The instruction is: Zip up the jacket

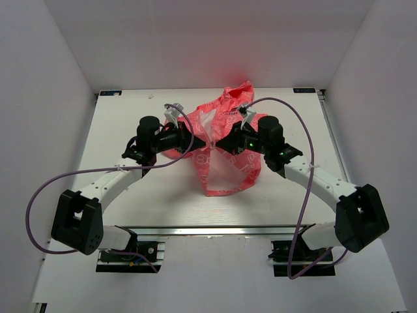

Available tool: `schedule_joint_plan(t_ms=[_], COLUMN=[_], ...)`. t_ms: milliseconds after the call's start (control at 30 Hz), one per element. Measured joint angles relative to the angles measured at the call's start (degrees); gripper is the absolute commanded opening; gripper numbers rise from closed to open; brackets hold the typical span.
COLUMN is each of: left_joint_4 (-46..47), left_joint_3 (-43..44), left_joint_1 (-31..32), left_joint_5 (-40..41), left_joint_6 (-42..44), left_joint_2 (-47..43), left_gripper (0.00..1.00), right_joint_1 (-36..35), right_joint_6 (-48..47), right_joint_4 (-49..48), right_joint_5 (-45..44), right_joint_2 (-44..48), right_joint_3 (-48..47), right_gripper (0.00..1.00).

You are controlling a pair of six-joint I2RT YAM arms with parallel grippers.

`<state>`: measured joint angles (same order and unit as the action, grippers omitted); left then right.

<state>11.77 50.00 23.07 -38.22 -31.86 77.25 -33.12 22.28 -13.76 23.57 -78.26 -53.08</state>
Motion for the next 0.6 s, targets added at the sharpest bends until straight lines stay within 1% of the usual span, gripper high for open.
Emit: schedule_joint_plan(t_ms=[300, 500, 567, 600], left_joint_4=[-6.67, -10.95, -11.32, -11.13], left_joint_3=[2.45, 3.76, 3.76, 3.76], left_joint_1=[0.07, 0.39, 0.39, 0.37], left_joint_5=[-1.42, -1.44, -1.44, -1.53], left_joint_6=[7.69, 12.52, 12.81, 12.66], left_joint_2=[0.15, 0.15, 0.22, 0.28], left_gripper=[0.00, 0.00, 0.17, 0.31], right_joint_1=[-0.02, -0.09, -0.20, -0.28], right_joint_6=[-1.77, -5.09, -6.45, -6.95], right_joint_4=[4.92, 9.75, 11.93, 12.72], right_joint_5=[1.53, 3.98, 5.11, 5.44], right_joint_2=[-0.87, -1.40, -2.56, -3.13], right_joint_3=[-3.28, -5.99, -8.00, -8.72], right_gripper=[0.00, 0.00, 0.00, 0.00])
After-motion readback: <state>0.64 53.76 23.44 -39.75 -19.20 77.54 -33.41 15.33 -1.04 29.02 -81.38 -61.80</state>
